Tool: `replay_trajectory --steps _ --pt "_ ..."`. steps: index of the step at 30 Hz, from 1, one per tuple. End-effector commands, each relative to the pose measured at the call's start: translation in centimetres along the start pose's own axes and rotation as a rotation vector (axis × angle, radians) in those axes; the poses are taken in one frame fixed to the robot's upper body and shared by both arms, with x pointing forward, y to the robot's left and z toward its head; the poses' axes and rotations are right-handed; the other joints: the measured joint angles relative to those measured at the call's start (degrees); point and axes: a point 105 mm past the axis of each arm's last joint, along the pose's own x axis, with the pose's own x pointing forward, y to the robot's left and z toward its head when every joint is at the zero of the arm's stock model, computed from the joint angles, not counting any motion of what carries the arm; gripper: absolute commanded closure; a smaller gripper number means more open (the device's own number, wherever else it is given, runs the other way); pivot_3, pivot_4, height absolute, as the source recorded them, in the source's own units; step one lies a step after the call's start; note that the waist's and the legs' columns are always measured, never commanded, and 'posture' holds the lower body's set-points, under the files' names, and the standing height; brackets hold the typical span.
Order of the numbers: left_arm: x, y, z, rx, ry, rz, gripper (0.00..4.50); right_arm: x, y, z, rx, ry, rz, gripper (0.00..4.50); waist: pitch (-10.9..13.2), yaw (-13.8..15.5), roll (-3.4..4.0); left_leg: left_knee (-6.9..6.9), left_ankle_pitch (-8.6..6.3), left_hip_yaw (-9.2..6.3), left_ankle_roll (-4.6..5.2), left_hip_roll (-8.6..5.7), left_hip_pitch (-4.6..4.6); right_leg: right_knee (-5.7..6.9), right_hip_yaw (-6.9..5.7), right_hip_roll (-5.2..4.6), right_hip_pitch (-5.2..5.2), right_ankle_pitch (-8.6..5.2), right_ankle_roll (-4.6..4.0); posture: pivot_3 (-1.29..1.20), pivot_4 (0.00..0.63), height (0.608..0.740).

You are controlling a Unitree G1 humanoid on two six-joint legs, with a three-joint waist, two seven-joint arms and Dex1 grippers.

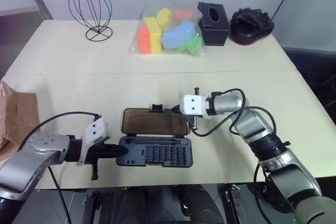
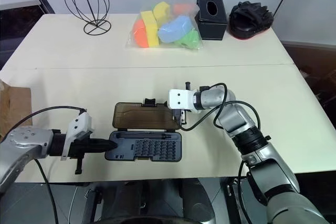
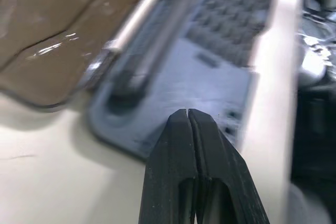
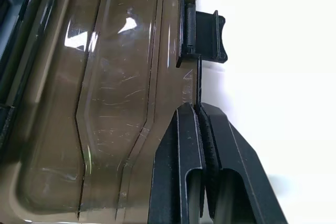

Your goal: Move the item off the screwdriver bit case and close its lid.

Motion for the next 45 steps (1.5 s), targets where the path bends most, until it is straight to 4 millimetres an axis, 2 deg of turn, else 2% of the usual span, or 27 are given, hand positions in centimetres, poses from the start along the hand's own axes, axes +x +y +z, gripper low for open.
replay_trajectory --steps 1,5,8,12,16,19,20,23,26,30,36,39,42,44,45 --pt "0.2 0.4 -0.7 0.002 0.019 0.025 4.49 -1.3 -1.3 1.7 -0.077 -0.042 -0.084 4.50 0.00 0.02 0.00 0.00 0.00 0.00 0.00 0.00 0.00 0.00 0.00 0.00 0.00 0.00 0.00 0.00 0.150 0.737" --pt "0.2 0.2 -1.1 -0.017 0.019 0.026 4.49 -3.0 -1.9 3.8 -0.168 -0.067 -0.168 4.50 -0.01 0.10 0.03 0.00 0.00 -0.01 0.00 0.00 0.02 0.00 0.00 0.00 0.02 0.00 0.00 0.00 0.150 0.737" --pt "0.2 -0.1 -1.1 -0.033 0.009 0.023 4.49 -3.8 -1.6 5.0 -0.181 -0.082 -0.194 4.50 -0.01 0.25 0.03 0.00 0.00 -0.01 0.00 0.01 0.03 0.00 0.00 0.00 0.03 0.00 0.00 0.00 0.150 0.737" --pt "-0.6 -0.7 -0.8 -0.042 -0.008 0.009 4.49 -3.8 -0.7 5.0 -0.173 -0.079 -0.191 4.50 -0.02 0.37 0.02 0.00 0.00 0.00 0.00 0.01 0.09 -0.01 0.00 -0.01 0.09 -0.01 0.00 0.00 0.150 0.737" --pt "-3.0 -0.3 0.9 -0.119 -0.103 0.039 4.49 -3.6 -0.4 4.6 -0.171 -0.068 -0.193 4.50 -0.02 0.37 0.02 0.00 0.00 0.00 0.00 0.02 0.09 -0.01 0.00 0.00 0.08 -0.01 -0.01 0.00 0.150 0.737" --pt "-5.9 1.7 2.3 -0.188 -0.195 0.134 4.49 -3.6 -0.3 4.4 -0.165 -0.065 -0.201 4.50 -0.02 0.48 0.02 0.00 0.00 -0.02 0.00 0.02 0.09 -0.01 -0.02 0.01 0.08 -0.01 -0.01 0.00 0.150 0.737" --pt "-6.8 3.0 2.3 -0.197 -0.205 0.194 4.49 -3.5 -0.2 4.4 -0.169 -0.065 -0.203 4.50 -0.02 0.50 0.02 0.00 0.00 -0.03 0.00 0.02 0.09 -0.01 -0.02 0.01 0.08 -0.01 -0.01 0.00 0.150 0.737" --pt "-7.6 6.0 1.8 -0.188 -0.185 0.309 4.49 -3.4 -0.1 4.5 -0.177 -0.067 -0.206 4.50 -0.01 0.85 0.03 0.00 0.00 -0.02 0.00 0.00 0.12 -0.02 -0.02 0.01 0.11 -0.01 -0.01 0.00 0.150 0.737" --pt "-5.6 7.9 2.4 -0.172 -0.199 0.298 4.49 -3.6 0.0 4.6 -0.178 -0.068 -0.209 4.50 -0.02 1.37 0.03 0.00 0.00 0.02 0.00 -0.01 0.11 -0.06 -0.02 0.00 0.11 -0.01 0.00 0.00 0.150 0.737" --pt "-3.1 9.1 2.8 -0.151 -0.197 0.271 4.49 -3.7 0.0 4.7 -0.180 -0.063 -0.216 4.50 -0.03 1.59 0.00 0.04 0.00 0.01 0.00 -0.03 0.05 -0.07 -0.02 -0.01 0.12 0.00 0.01 0.00 0.150 0.737" --pt "0.2 8.7 3.9 -0.123 -0.212 0.156 4.49 -4.1 0.2 4.7 -0.161 -0.051 -0.218 4.50 -0.03 1.34 0.00 0.04 0.00 -0.01 0.00 -0.01 0.06 -0.03 -0.02 0.03 0.11 0.00 0.01 0.00 0.150 0.737" --pt "0.8 8.4 4.6 -0.107 -0.219 0.111 4.50 -4.3 0.4 4.6 -0.137 -0.045 -0.216 3.64 -0.03 1.29 0.00 0.04 0.00 -0.02 0.00 -0.02 0.06 -0.03 -0.02 0.02 0.11 0.00 0.01 0.00 0.150 0.737" --pt "0.8 8.4 4.9 -0.099 -0.222 0.097 4.50 -4.4 0.3 4.7 -0.134 -0.038 -0.228 2.10 -0.03 1.34 0.00 0.04 0.00 -0.03 0.00 -0.02 0.06 -0.03 -0.03 0.02 0.11 0.00 0.01 0.00 0.150 0.737" --pt "0.7 8.5 5.4 -0.093 -0.231 0.093 4.50 -5.3 0.0 5.2 -0.078 -0.062 -0.236 1.06 -0.03 1.37 0.00 0.05 0.00 -0.03 0.00 -0.02 0.05 -0.03 -0.03 0.02 0.11 0.00 0.01 0.00 0.150 0.737" --pt "0.7 8.5 5.6 -0.089 -0.235 0.090 4.50 -5.9 -0.2 5.6 -0.030 -0.086 -0.233 1.06 -0.03 1.38 0.00 0.05 0.00 -0.03 0.00 -0.02 0.05 -0.03 -0.03 0.01 0.11 0.00 0.01 0.00 0.150 0.737"
